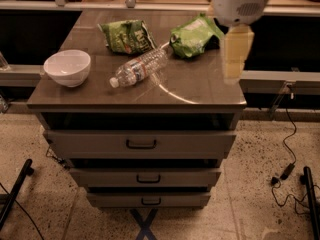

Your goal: Place water bottle upright

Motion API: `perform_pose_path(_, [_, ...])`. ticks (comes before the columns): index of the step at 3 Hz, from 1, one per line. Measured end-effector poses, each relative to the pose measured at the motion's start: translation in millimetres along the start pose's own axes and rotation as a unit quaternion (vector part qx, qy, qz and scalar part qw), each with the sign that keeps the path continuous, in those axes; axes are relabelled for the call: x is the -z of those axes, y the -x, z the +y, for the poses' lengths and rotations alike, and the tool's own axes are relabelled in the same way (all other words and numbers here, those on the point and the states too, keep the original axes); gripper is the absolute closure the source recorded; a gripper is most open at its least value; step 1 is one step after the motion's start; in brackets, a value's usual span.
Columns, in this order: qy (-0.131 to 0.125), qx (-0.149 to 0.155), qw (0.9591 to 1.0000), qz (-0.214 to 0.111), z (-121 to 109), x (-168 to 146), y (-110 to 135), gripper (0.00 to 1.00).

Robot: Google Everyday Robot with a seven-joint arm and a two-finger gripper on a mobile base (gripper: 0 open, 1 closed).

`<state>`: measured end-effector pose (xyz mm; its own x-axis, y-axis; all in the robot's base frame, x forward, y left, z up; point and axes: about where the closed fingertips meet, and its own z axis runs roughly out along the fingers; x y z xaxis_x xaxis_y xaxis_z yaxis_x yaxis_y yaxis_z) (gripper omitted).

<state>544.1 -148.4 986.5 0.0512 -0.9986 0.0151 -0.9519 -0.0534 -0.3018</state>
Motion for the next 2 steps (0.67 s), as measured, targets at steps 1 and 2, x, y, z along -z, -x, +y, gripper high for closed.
perform_pose_path(1, [-0.026,0.119,0.9921,0.028,-44.2,-22.2,48.8,0.0])
perform_pose_path(2, [-0.035,0.218,0.9748,0.032,-58.5,-36.0,78.0,0.0])
